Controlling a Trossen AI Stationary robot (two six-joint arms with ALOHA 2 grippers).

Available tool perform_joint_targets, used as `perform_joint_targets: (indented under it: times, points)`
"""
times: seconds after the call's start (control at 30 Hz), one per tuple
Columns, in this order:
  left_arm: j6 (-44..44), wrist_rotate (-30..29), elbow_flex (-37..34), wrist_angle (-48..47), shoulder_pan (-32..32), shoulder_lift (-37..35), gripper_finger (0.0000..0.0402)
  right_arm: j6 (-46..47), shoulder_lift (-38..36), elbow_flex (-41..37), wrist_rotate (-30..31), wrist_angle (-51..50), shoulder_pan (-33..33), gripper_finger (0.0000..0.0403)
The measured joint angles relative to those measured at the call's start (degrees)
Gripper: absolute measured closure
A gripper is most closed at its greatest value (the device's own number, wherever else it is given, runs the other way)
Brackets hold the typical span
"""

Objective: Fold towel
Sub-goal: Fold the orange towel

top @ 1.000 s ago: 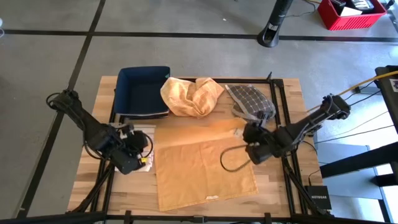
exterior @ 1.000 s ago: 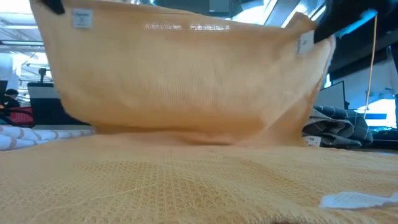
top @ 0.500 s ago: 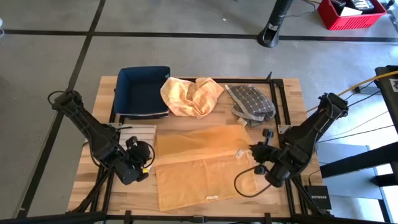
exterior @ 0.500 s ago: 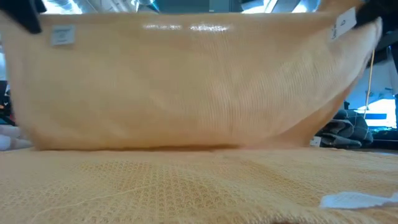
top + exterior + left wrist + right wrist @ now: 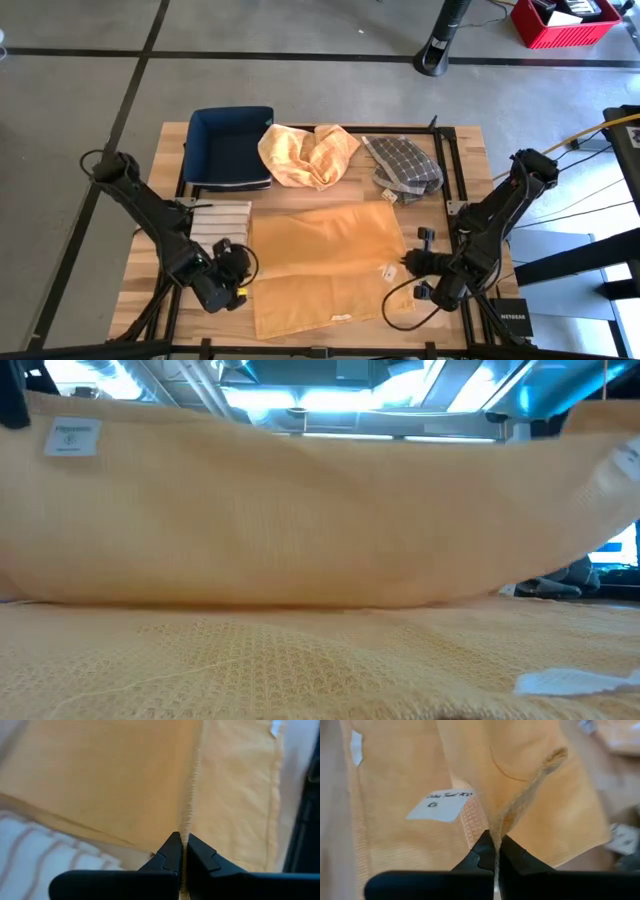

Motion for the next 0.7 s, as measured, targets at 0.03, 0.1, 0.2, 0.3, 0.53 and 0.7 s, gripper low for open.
perform_joint_targets:
  times: [0.03, 0.1, 0.2, 0.3, 0.53, 0.7]
  points:
    - [1.04, 0.69, 0.00, 1.05, -0.22, 0.53, 0.0399, 0.44, 0.00, -0.14, -1.12, 0.60, -0.01, 0.0400]
    - [3.17, 2.52, 0.00, 2.73, -0.49, 1.10, 0.0399, 0.64, 0.00, -0.13, -3.40, 1.17, -0.02, 0.0400]
    - [4.44, 4.03, 0.00, 3.65, -0.52, 1.18, 0.0399, 0.65, 0.00, -0.13, -6.13, 0.76, -0.09, 0.0400]
    - [4.83, 5.22, 0.00, 3.82, -0.43, 1.18, 0.0399, 0.65, 0.00, -0.13, -7.31, 1.00, -0.12, 0.0400]
    - [7.57, 5.60, 0.00, 7.60, -0.78, 2.57, 0.0399, 0.68, 0.01, -0.13, -10.32, 1.01, -0.11, 0.0400]
    - [8.61, 5.60, 0.02, 7.51, -1.09, 5.41, 0.0399, 0.72, 2.39, -0.12, -10.71, 1.11, -0.15, 0.0400]
